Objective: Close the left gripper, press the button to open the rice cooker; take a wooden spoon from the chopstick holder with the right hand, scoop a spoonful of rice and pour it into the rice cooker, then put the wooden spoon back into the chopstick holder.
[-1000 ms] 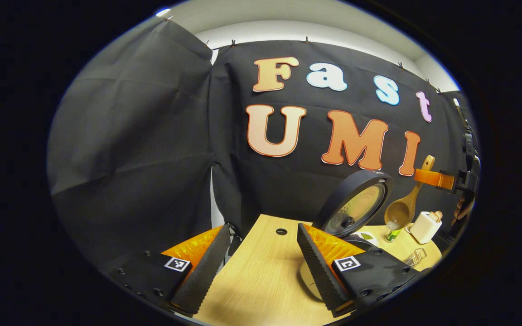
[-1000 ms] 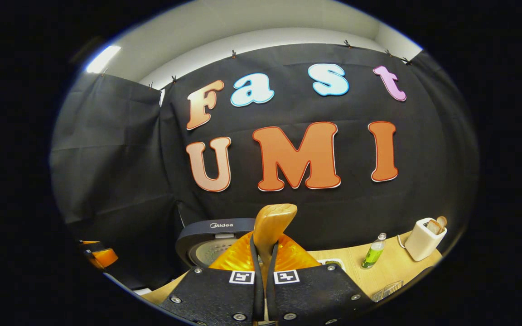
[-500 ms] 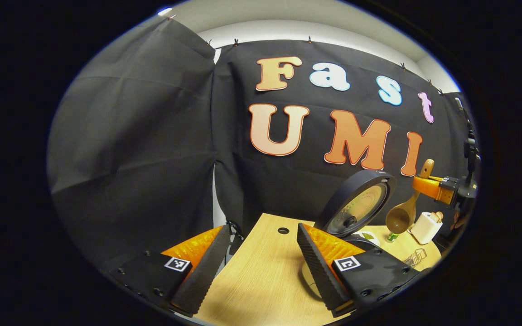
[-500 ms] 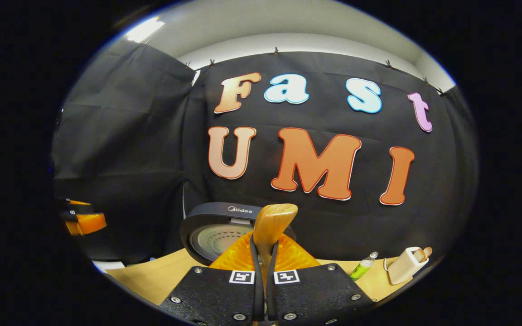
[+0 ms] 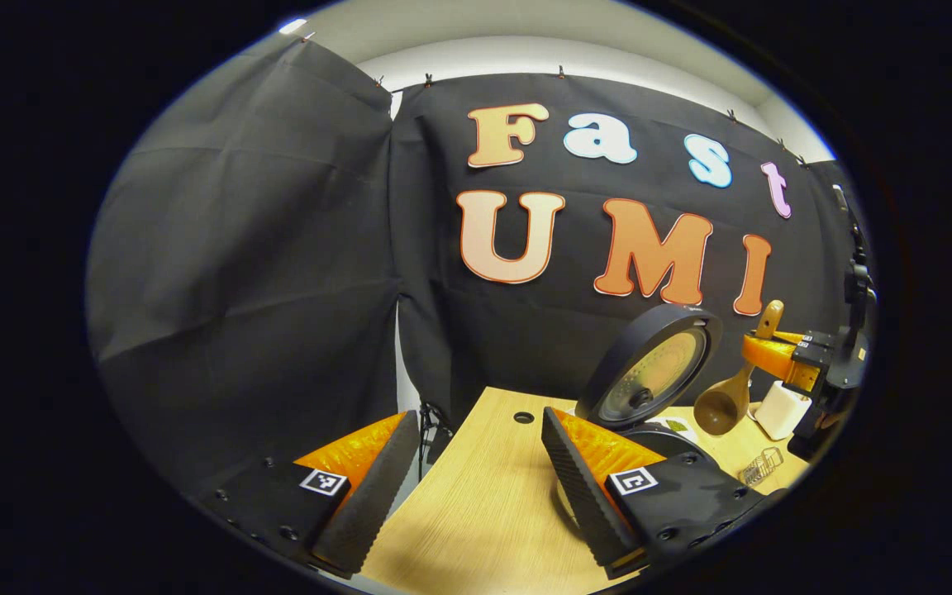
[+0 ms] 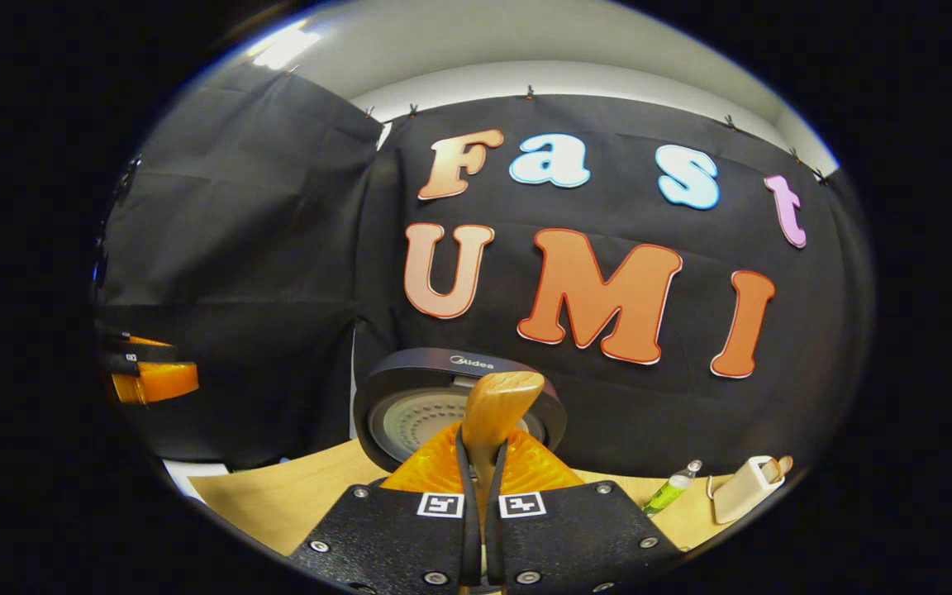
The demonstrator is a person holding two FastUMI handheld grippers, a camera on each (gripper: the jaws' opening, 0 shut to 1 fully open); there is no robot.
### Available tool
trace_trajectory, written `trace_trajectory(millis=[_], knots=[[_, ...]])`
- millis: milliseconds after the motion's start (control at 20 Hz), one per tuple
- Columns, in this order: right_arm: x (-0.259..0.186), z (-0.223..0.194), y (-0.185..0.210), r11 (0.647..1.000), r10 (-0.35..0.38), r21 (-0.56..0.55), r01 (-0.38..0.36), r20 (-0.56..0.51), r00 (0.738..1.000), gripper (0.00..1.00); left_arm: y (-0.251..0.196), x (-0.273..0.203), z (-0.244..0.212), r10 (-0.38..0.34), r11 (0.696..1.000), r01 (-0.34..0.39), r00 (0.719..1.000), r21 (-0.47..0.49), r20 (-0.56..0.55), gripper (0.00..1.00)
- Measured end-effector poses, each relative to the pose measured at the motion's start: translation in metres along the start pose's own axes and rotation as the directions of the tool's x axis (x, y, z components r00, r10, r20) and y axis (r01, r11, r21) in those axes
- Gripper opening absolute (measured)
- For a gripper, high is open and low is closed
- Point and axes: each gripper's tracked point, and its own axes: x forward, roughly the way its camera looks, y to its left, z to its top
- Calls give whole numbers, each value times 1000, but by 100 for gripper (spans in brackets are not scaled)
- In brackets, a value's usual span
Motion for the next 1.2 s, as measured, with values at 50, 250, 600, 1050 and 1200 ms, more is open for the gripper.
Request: trace_trajectory(millis=[50,250,600,1050,1200], knots=[[-4,4,-15,999,-34,40,34,10,999,1,-3,-2,2,-5,1000,5,1000,-6,8,98],[-27,8,-76,975,-145,173,140,19,989,2,-12,-7,5,-17,1000,17,1000,-20,17,98],[-101,2,-206,892,-373,280,355,12,928,1,-38,-15,10,-27,1000,27,999,4,34,98],[-168,-68,-307,754,-529,407,516,-90,844,2,-92,-35,9,-48,999,47,998,24,42,98],[-172,-98,-323,731,-532,433,528,-125,838,1,-105,-43,10,-40,999,39,998,34,41,98]])
